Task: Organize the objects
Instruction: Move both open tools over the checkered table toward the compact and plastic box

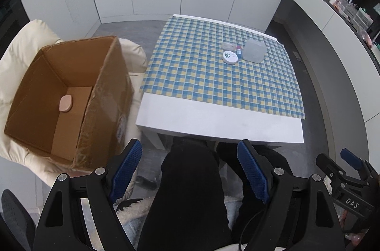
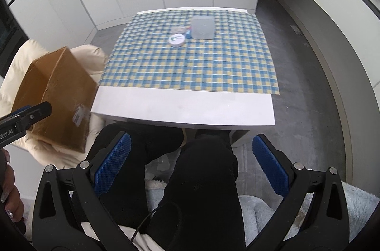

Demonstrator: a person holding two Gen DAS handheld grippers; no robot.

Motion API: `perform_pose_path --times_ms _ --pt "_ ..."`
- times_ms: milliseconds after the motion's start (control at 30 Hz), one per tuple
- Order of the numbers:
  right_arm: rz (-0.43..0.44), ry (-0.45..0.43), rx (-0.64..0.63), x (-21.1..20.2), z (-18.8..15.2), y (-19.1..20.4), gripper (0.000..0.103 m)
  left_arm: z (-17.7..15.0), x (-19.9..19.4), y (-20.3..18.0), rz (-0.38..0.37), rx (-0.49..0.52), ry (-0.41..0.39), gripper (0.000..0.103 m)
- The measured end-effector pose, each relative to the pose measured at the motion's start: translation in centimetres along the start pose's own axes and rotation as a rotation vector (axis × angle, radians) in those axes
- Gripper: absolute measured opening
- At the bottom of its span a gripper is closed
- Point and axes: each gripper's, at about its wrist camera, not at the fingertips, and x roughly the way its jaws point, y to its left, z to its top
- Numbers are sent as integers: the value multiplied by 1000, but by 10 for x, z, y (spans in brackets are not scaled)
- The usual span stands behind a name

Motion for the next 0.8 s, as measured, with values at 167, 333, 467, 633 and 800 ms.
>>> perform_pose_path --times_ms 167,333,467,633,800 --pt "-17 10 56 13 3 -21 103 8 14 -11 -19 1 14 83" --pt "-34 21 106 27 7 -38 103 18 30 -23 -21 19 25 83" --pt "-51 32 131 42 13 -47 103 28 46 -28 -18 19 35 83" --pt "-65 44 149 64 23 -58 103 42 69 -33 -4 14 48 83" --pt "-73 55 158 88 36 -66 103 57 95 -38 12 12 63 83"
